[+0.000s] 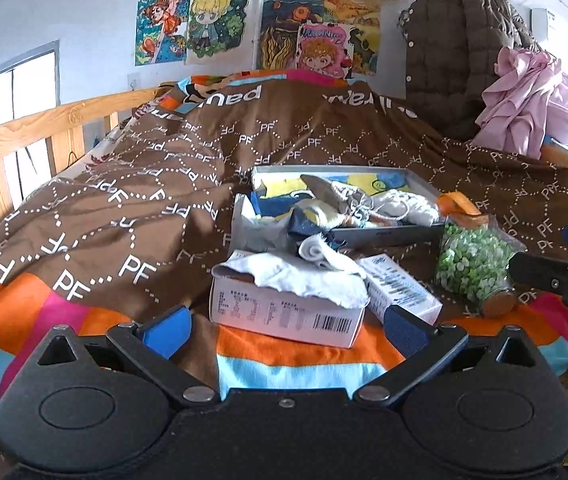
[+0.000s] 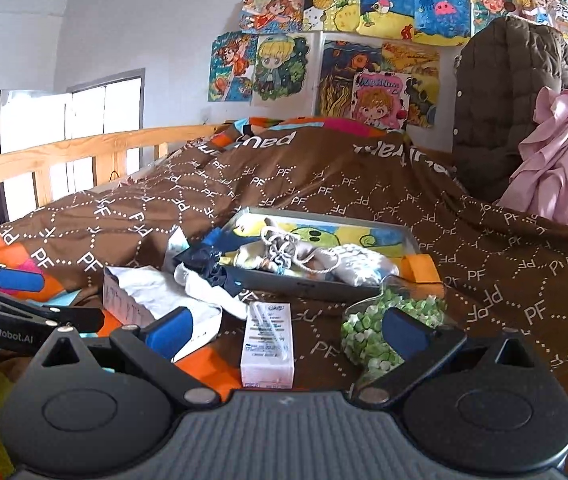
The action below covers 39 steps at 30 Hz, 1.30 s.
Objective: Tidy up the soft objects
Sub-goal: 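Withdraw both open tools to the white cloths beside the tissue box, then grasp the white tissue with the left tool while the right tool grasps a white cloth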
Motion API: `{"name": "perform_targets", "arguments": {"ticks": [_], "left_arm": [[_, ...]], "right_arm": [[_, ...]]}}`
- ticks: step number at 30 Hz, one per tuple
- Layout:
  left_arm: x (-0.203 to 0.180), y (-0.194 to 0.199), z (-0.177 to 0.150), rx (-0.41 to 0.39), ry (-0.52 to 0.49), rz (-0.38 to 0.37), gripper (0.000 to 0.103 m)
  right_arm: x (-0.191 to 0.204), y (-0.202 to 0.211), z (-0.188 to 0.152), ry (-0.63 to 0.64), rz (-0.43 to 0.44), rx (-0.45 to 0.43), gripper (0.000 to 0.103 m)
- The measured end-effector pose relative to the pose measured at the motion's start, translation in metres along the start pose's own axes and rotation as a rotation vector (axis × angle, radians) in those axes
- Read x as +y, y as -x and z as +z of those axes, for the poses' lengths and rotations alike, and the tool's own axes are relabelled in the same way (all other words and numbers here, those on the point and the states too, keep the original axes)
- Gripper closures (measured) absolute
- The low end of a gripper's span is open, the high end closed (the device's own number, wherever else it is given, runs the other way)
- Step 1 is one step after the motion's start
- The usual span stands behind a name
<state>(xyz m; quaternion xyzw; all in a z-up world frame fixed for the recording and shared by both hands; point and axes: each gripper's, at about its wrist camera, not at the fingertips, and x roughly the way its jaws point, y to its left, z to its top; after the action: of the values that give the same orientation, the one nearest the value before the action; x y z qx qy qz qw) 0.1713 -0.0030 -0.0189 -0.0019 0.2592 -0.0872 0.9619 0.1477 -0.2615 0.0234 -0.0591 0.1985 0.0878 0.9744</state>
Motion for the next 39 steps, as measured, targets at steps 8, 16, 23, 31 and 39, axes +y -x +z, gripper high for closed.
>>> {"name": "perform_targets", "arguments": {"ticks": [8, 16, 23, 31, 39], "left_arm": [[0.013, -0.010, -0.004, 0.012, 0.039, 0.029, 0.001], [0.020, -0.026, 0.006, -0.007, 0.052, 0.038, 0.001], [0.028, -0.047, 0.024, 0.003, 0.010, -0.070, 0.001], [0.036, -0.074, 0.035, 0.042, -0.018, -0.152, 0.001], [0.044, -0.101, 0.039, 0.097, -0.110, -0.238, 0.001]], "right_arm": [[0.002, -0.011, -0.005, -0.023, 0.025, 0.019, 0.000], [0.000, -0.026, -0.010, -0.099, 0.063, 0.004, 0.000], [0.002, -0.035, -0.012, -0.092, 0.068, -0.010, 0.000], [0.010, -0.048, -0.017, -0.056, 0.070, -0.071, 0.000], [0.013, -0.087, -0.004, -0.055, 0.081, -0.100, 0.000]]}}
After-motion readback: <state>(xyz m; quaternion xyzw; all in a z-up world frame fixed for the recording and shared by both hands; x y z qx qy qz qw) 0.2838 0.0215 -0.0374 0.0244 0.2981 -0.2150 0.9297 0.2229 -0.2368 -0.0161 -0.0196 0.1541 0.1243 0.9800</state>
